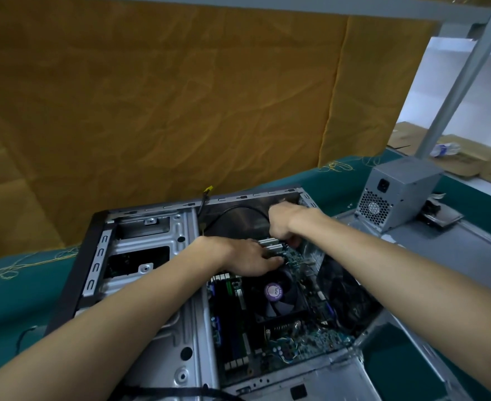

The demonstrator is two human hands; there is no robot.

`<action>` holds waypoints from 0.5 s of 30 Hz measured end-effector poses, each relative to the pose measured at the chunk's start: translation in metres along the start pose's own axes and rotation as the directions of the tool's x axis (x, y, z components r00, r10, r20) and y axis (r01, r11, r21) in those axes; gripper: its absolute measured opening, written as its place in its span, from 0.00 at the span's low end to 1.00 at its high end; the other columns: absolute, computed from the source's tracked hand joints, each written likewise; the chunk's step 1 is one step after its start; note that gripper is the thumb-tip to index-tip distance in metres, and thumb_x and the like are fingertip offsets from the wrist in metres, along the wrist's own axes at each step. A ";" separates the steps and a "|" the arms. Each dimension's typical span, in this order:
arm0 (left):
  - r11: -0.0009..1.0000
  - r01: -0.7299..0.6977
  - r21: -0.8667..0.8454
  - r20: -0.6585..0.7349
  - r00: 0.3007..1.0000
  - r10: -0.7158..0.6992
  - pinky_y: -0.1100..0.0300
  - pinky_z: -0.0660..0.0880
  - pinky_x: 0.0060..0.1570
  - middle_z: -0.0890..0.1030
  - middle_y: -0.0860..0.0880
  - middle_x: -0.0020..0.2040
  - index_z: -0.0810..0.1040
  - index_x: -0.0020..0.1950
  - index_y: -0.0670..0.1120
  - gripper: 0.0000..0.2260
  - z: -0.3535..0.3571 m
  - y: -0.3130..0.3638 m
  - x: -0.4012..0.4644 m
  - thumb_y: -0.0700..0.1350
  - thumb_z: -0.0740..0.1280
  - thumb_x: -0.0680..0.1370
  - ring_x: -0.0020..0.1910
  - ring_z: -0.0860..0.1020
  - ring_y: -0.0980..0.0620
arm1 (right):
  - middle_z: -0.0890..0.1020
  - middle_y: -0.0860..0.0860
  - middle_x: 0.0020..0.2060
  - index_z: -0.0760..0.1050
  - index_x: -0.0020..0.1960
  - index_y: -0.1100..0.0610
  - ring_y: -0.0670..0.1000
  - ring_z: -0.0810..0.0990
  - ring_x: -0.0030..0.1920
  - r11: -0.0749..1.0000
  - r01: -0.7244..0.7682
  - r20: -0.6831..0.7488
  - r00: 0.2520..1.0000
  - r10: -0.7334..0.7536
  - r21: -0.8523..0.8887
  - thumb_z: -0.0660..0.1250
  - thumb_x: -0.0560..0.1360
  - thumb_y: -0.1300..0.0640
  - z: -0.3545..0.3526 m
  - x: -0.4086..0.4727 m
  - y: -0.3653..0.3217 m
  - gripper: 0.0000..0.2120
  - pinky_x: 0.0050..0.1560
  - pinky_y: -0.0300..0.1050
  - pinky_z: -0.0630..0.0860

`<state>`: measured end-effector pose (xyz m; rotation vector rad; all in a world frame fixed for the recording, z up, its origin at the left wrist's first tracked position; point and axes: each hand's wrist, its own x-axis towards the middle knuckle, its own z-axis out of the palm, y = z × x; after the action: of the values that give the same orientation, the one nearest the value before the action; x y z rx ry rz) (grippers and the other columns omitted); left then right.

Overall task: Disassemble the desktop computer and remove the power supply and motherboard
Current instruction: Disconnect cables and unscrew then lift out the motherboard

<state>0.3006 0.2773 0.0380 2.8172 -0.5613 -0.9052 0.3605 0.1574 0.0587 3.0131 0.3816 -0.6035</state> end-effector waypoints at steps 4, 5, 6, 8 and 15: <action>0.997 -0.057 -0.046 -0.014 0.998 0.057 0.48 0.73 0.63 0.76 0.48 0.66 0.74 0.70 0.52 0.31 -0.002 0.011 -0.013 0.72 0.55 0.79 0.63 0.75 0.45 | 0.76 0.56 0.36 0.75 0.42 0.61 0.53 0.75 0.25 0.995 0.033 0.027 0.999 -0.031 -0.094 0.60 0.80 0.67 -0.006 -0.010 -0.003 0.10 0.18 0.39 0.70; 0.996 -0.069 -0.059 0.008 0.998 0.069 0.50 0.74 0.60 0.79 0.50 0.62 0.76 0.67 0.51 0.29 -0.003 0.015 -0.016 0.71 0.56 0.79 0.59 0.77 0.47 | 0.74 0.57 0.36 0.75 0.42 0.61 0.53 0.73 0.25 0.994 0.043 0.032 0.999 -0.040 -0.097 0.60 0.80 0.66 -0.008 -0.014 -0.003 0.10 0.20 0.40 0.69; 0.995 -0.077 -0.066 0.035 0.996 0.080 0.51 0.74 0.57 0.80 0.51 0.59 0.78 0.65 0.51 0.28 -0.003 0.019 -0.019 0.71 0.57 0.78 0.57 0.78 0.49 | 0.73 0.56 0.36 0.73 0.40 0.61 0.53 0.72 0.25 0.994 0.056 0.024 0.998 -0.054 -0.089 0.59 0.80 0.66 -0.011 -0.019 -0.002 0.11 0.22 0.40 0.67; 0.996 -0.070 -0.054 0.083 0.994 0.074 0.53 0.74 0.58 0.80 0.53 0.60 0.77 0.65 0.51 0.30 -0.002 0.025 -0.026 0.73 0.60 0.76 0.58 0.78 0.50 | 0.74 0.55 0.35 0.72 0.38 0.62 0.53 0.70 0.27 0.993 0.117 -0.026 0.993 -0.118 -0.005 0.59 0.79 0.64 -0.015 -0.031 0.003 0.11 0.27 0.41 0.66; 0.963 0.010 0.269 0.020 1.000 -0.016 0.58 0.70 0.57 0.66 0.46 0.77 0.49 0.82 0.43 0.53 0.018 0.043 -0.036 0.71 0.70 0.71 0.69 0.72 0.46 | 0.80 0.43 0.36 0.82 0.49 0.53 0.39 0.76 0.30 0.781 0.494 -0.762 0.647 -0.037 0.381 0.66 0.80 0.58 -0.007 -0.089 0.057 0.06 0.32 0.31 0.69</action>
<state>0.2495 0.2514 0.0524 3.0562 -0.7205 -0.9272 0.2979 0.0827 0.0991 3.6793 0.8519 0.7091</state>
